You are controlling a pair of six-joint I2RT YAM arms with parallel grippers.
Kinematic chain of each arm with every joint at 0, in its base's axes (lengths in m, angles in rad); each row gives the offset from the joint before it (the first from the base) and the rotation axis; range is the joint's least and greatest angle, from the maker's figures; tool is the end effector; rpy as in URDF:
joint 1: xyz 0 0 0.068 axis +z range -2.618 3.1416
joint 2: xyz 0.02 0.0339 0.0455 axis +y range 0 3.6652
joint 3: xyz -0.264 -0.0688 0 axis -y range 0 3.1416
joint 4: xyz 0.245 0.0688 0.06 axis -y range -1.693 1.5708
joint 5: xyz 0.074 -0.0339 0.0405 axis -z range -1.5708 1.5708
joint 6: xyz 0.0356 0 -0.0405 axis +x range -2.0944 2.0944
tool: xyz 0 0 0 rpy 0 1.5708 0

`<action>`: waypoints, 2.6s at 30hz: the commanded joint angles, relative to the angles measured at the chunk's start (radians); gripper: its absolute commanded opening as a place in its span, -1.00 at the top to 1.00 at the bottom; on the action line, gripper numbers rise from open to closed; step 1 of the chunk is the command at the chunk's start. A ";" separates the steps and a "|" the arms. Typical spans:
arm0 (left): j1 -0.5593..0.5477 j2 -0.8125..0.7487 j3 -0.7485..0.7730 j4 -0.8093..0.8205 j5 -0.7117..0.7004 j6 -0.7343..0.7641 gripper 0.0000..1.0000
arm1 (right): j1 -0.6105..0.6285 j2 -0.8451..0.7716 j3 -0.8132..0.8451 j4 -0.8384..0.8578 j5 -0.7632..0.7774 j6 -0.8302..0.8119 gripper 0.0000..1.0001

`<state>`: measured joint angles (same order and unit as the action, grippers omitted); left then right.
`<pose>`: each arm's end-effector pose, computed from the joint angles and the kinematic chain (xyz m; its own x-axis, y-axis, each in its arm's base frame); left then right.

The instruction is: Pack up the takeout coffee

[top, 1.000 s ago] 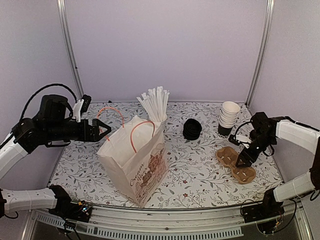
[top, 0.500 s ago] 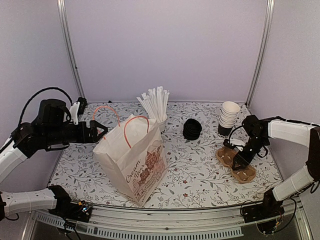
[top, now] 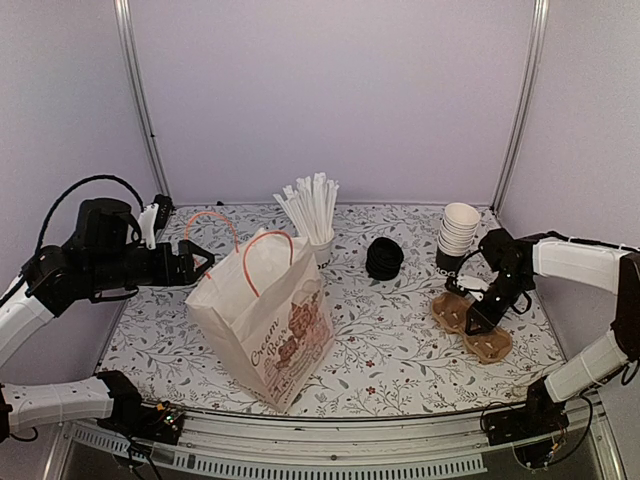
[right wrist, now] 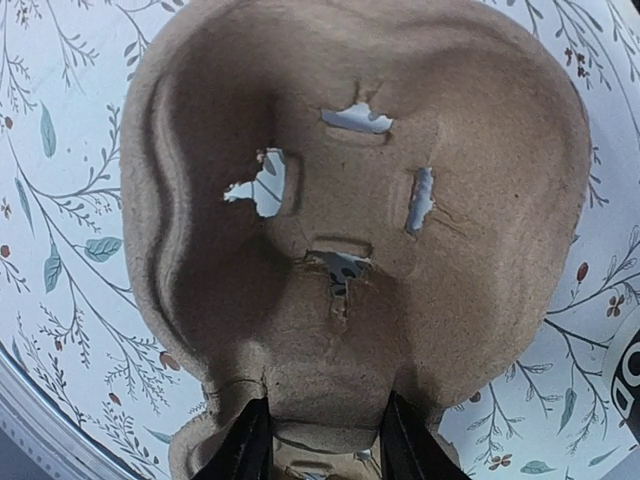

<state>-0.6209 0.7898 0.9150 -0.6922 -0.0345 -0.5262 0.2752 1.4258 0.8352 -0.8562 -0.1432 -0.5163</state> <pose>0.1326 -0.0933 0.3323 -0.6579 -0.1466 -0.7387 0.2629 0.8745 -0.4076 0.2222 0.0680 0.1797 -0.6893 -0.7024 -0.1775 -0.7201 0.6911 0.0621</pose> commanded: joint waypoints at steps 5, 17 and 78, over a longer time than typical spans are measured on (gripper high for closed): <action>-0.007 -0.006 -0.008 0.026 0.026 0.015 -0.96 | 0.009 -0.098 0.109 -0.057 -0.069 -0.019 0.33; -0.007 0.034 0.129 -0.134 0.008 0.102 -0.99 | 0.009 -0.240 0.354 -0.074 -0.342 -0.169 0.30; -0.159 0.350 0.260 -0.106 0.139 0.288 1.00 | 0.380 0.146 0.250 0.175 -0.245 -0.234 0.30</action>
<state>-0.8337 1.1301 1.1484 -0.8394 0.0010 -0.3367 0.6479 1.5261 1.0916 -0.7536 -0.4675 -0.7670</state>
